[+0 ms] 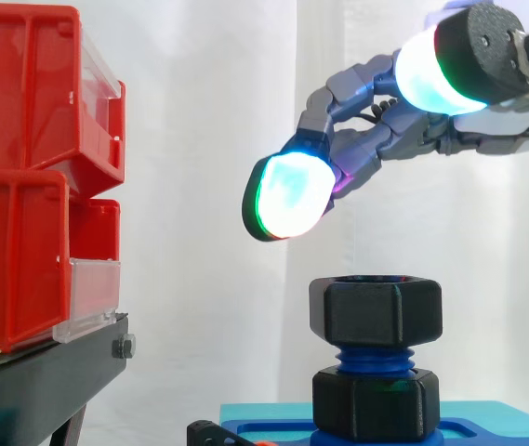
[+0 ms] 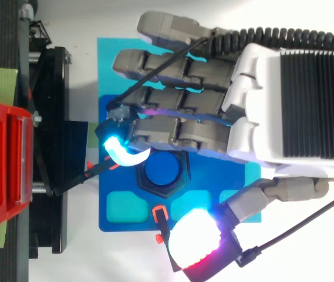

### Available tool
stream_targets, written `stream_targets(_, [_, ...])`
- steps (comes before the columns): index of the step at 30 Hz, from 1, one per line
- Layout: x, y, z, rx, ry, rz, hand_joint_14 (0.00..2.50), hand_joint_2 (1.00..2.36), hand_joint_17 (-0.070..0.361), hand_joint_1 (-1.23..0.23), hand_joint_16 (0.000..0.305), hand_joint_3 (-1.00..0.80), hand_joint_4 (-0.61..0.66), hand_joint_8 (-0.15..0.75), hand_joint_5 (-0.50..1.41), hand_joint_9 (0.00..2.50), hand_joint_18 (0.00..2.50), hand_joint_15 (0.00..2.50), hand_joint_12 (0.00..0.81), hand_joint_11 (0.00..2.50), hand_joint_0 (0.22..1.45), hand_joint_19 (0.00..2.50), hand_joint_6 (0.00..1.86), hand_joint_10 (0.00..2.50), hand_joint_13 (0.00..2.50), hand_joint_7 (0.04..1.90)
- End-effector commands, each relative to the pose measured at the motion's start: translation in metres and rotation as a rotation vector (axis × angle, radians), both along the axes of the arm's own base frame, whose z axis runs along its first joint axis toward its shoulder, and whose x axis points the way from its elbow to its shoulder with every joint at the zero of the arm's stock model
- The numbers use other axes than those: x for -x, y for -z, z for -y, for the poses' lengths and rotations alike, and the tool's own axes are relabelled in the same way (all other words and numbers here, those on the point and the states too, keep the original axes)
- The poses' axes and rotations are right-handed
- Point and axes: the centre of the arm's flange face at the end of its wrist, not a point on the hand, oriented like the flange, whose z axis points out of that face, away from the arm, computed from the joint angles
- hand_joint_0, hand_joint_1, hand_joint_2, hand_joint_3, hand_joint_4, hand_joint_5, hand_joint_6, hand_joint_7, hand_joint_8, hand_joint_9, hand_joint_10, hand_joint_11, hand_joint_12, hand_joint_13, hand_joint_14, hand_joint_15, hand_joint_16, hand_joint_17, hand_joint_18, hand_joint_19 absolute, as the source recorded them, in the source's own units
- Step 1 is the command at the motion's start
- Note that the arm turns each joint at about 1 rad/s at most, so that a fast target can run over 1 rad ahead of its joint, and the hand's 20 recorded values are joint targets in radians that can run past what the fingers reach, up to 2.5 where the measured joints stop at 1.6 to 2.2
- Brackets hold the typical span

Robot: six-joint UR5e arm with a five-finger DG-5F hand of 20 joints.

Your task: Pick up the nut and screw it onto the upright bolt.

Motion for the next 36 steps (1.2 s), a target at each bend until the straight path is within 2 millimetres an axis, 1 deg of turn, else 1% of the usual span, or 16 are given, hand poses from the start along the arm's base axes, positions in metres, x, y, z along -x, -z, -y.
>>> stream_targets(1, [0.002,0.011,-0.003,-0.002,-0.005,0.013,0.0,1.0,0.08,-0.19,0.036,-0.5,0.26,0.267,-0.15,0.55,0.0,0.0,0.31,0.0,0.47,0.0,0.5,0.0,0.2,0.74])
stream_targets(3, [-0.001,0.01,-0.006,-0.016,-0.004,0.055,0.0,1.0,0.08,-0.19,0.036,-0.5,0.26,0.269,-0.15,0.55,0.0,0.0,0.31,0.0,0.47,0.0,0.5,0.0,0.2,0.76])
stream_targets(13, [-0.001,0.011,-0.006,-0.017,0.0,0.046,0.0,1.0,0.081,-0.19,0.036,-0.5,0.27,0.269,-0.15,0.55,0.0,0.0,0.31,0.0,0.47,0.0,0.5,0.0,0.19,0.77])
stream_targets(25, [-0.003,0.011,-0.015,-0.041,-0.01,0.064,0.0,1.0,0.082,-0.19,0.036,-0.5,0.26,0.269,-0.15,0.55,0.0,0.0,0.312,0.0,0.47,0.0,0.5,0.0,0.19,0.76])
stream_targets(26, [-0.006,0.019,-0.015,-0.045,-0.006,0.059,0.0,1.0,0.082,-0.19,0.036,-0.5,0.26,0.269,-0.15,0.55,0.0,0.0,0.312,0.0,0.47,0.0,0.5,0.0,0.19,0.76])
stream_targets(30, [-0.008,0.026,-0.017,-0.058,-0.01,0.055,0.0,1.0,0.083,-0.19,0.037,-0.5,0.26,0.27,-0.15,0.55,0.0,0.0,0.312,0.0,0.47,0.0,0.5,0.0,0.19,0.77])
stream_targets(36, [-0.009,0.027,-0.018,-0.068,-0.009,0.056,0.0,1.0,0.083,-0.2,0.037,-0.5,0.27,0.271,-0.15,0.55,0.0,0.0,0.312,0.0,0.48,0.0,0.5,0.0,0.19,0.78])
